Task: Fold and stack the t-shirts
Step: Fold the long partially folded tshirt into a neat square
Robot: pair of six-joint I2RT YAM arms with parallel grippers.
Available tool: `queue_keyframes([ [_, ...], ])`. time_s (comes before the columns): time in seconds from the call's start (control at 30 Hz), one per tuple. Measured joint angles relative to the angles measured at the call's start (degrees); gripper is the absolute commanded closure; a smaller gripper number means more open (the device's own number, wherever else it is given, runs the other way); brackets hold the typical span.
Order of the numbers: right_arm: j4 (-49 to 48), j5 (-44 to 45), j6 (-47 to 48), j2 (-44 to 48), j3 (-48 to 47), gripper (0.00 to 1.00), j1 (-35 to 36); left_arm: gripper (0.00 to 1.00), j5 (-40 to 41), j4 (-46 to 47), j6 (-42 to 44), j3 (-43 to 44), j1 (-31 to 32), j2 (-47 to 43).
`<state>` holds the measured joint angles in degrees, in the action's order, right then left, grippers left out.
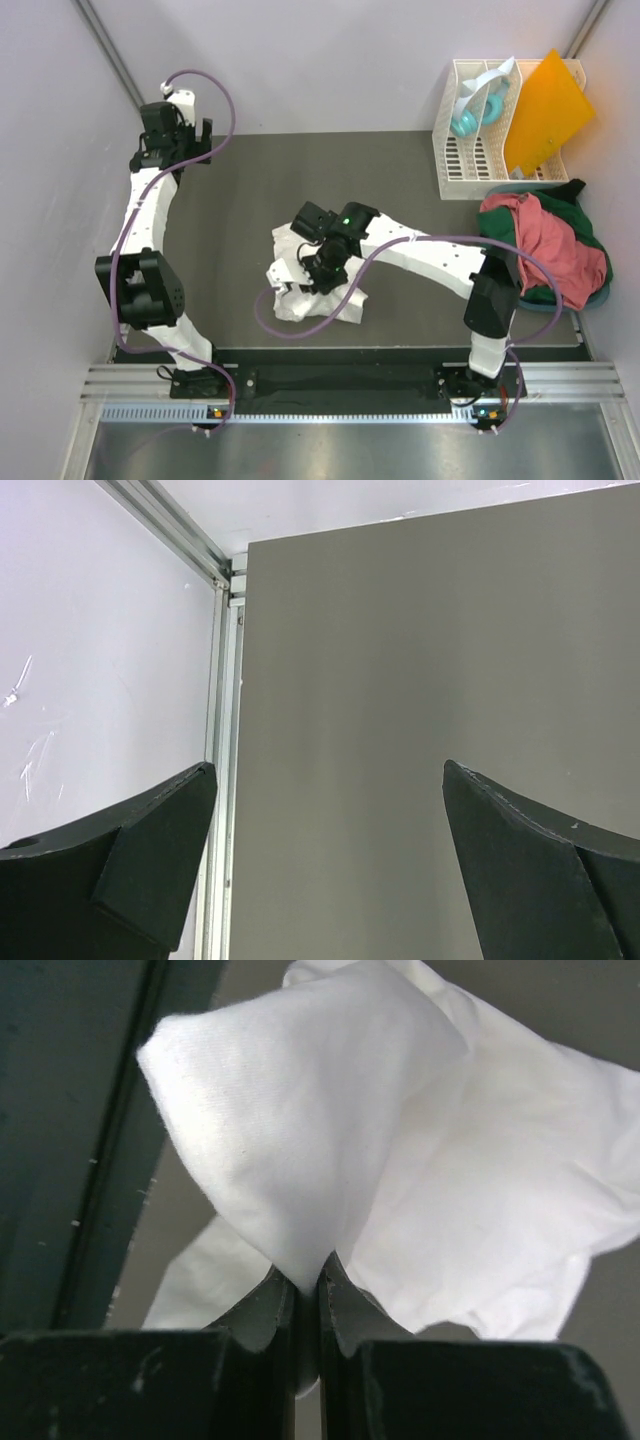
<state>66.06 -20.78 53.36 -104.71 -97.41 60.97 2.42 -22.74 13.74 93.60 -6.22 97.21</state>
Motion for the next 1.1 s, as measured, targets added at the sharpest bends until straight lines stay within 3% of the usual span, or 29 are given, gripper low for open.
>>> queue_keyframes([
  [0.33,-4.55,8.76,6.84,-5.55,-4.28,1.0,-5.51,0.01,-0.07,-0.09,-0.28,-0.2,0.0,-0.07],
  [0.93,-12.5,13.6,11.61,-12.52,-8.72,1.0,-9.16,0.01,-0.07,-0.07,-0.61,-0.61,0.0,0.7],
  [1.0,-14.21,13.75,11.56,-12.59,-8.68,0.89,-9.38,0.01,-0.07,-0.11,-0.61,-0.61,0.0,1.11],
  [1.03,-15.08,13.9,11.52,-12.59,-8.61,0.79,-9.42,0.01,-0.09,-0.09,-0.63,-0.61,0.0,1.36],
  [1.07,-16.13,14.1,11.37,-12.59,-8.37,0.58,-9.51,0.01,-0.11,-0.09,-0.66,-0.61,0.0,1.62],
  [1.1,-16.92,14.38,11.15,-12.66,-8.26,0.51,-9.53,0.01,-0.13,-0.09,-0.76,-0.59,0.0,1.79],
])
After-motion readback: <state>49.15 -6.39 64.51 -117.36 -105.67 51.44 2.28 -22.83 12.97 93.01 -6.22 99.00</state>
